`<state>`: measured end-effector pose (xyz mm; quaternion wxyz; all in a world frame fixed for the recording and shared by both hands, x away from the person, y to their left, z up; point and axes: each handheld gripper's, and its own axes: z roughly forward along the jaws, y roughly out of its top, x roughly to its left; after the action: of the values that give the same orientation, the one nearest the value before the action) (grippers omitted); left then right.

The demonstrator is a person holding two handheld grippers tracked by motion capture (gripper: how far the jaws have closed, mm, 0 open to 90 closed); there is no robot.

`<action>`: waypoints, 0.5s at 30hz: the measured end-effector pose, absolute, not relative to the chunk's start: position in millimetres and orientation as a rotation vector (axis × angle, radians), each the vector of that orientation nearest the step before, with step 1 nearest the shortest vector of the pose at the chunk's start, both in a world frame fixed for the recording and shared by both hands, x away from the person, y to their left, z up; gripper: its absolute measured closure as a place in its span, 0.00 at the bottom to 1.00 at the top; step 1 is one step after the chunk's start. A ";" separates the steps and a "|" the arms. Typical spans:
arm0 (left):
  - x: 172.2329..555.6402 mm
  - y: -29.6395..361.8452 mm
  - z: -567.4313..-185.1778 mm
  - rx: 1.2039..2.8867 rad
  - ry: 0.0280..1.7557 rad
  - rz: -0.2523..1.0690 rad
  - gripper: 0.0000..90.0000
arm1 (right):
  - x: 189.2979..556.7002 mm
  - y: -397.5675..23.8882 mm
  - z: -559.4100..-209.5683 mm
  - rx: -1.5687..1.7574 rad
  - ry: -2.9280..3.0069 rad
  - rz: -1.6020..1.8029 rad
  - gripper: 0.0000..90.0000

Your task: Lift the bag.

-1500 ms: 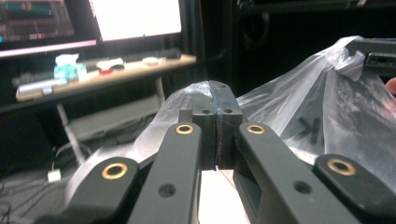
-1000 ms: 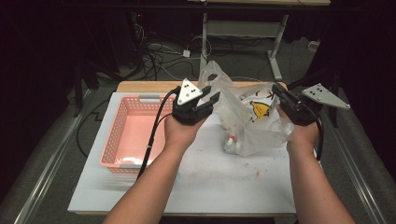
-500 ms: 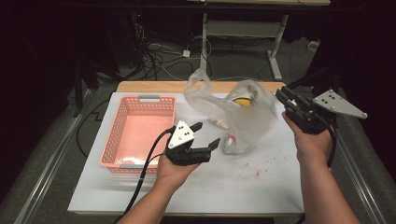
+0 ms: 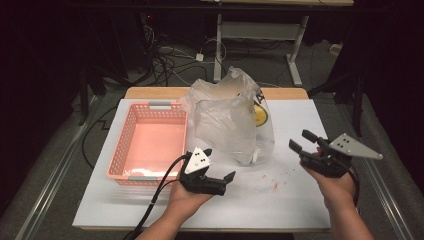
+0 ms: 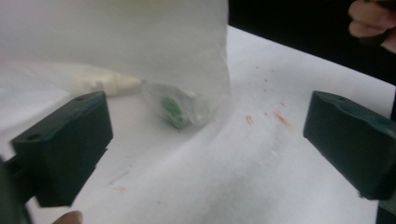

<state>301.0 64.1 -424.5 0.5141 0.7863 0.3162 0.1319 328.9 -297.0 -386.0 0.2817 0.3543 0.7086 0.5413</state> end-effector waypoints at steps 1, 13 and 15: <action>298.6 63.2 -427.6 1.894 0.759 0.312 0.00 | 326.2 -296.8 -394.9 0.962 1.913 1.445 0.35; 286.5 62.5 -448.8 1.918 0.758 0.305 0.00 | 315.1 -294.1 -444.0 1.050 1.989 1.363 0.00; 286.4 62.0 -450.5 1.916 0.761 0.302 0.00 | 314.5 -294.6 -444.6 1.048 1.985 1.366 0.00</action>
<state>286.4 62.0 -450.5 0.5048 0.7938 0.3155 0.1250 314.5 -294.6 -444.6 0.2542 0.3858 0.7306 0.5028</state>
